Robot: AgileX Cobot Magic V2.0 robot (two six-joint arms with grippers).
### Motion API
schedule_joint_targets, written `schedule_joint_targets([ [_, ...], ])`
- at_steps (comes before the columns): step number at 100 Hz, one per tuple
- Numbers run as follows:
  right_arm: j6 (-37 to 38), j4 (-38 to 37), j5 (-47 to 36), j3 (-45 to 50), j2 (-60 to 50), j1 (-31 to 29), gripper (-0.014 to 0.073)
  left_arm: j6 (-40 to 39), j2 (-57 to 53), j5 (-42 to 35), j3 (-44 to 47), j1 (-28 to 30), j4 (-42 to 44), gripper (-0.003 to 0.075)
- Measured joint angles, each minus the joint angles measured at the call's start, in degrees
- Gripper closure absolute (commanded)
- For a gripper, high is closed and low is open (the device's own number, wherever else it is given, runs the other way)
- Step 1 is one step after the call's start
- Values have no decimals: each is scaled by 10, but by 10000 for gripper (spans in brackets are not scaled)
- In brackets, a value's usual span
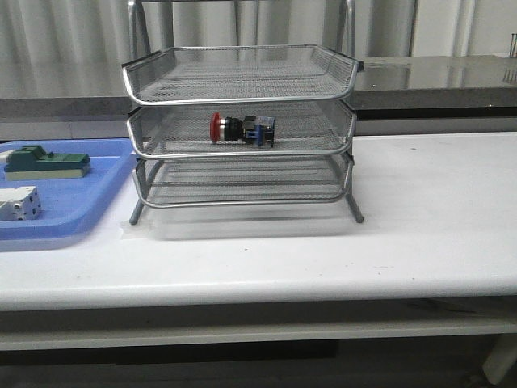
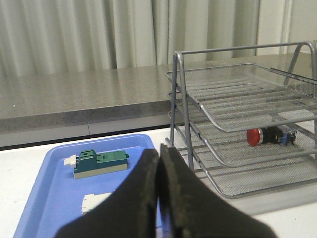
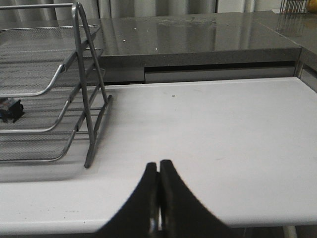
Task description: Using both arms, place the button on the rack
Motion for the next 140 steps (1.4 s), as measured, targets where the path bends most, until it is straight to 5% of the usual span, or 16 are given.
schedule_joint_targets([
  [48, 6, -1, -21, 120, -113, 0, 650, 0, 0, 0, 0, 0, 0, 741],
  [140, 10, -1, 7, 123, -113, 0, 650, 0, 0, 0, 0, 0, 0, 741],
])
